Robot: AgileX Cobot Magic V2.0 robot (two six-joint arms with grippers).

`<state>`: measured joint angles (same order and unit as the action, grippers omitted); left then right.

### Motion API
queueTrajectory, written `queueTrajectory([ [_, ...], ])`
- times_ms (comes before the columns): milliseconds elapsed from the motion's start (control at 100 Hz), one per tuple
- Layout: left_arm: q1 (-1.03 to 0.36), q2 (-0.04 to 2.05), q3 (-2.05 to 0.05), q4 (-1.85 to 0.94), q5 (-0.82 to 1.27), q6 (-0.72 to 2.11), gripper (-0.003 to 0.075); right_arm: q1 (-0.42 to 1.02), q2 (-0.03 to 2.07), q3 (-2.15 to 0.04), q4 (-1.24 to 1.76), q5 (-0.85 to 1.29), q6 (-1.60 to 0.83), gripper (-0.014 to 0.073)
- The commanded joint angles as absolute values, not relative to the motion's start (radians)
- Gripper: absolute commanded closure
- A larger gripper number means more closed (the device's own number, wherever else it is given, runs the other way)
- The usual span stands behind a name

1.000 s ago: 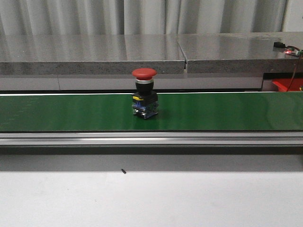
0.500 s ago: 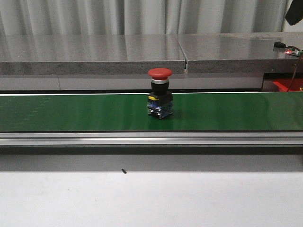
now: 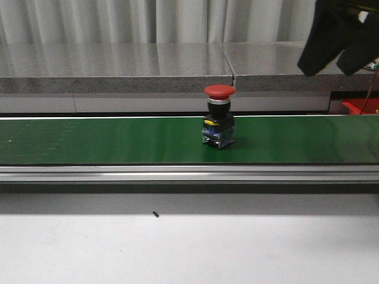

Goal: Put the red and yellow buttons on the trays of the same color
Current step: 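Lower the right gripper onto the second red button and grasp it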

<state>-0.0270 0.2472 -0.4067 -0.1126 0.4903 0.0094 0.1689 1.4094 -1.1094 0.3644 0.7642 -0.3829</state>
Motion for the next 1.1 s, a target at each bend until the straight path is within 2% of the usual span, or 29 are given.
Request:
queueTrajectory([
  [0,-0.037,0.256,-0.432,-0.125,0.409,0.000,0.0741,0.201,1.383,-1.136,0.378,0.683,-0.393,0.0071],
  [520,-0.037,0.256,-0.432,-0.125,0.409,0.000,0.0741,0.302,1.499,-1.156,0.377,0.635,-0.401,0.0071],
  [1090,-0.037,0.256,-0.432,-0.125,0.409,0.000,0.0741,0.302,1.657,-1.308,0.369,0.667,-0.401,0.0081],
])
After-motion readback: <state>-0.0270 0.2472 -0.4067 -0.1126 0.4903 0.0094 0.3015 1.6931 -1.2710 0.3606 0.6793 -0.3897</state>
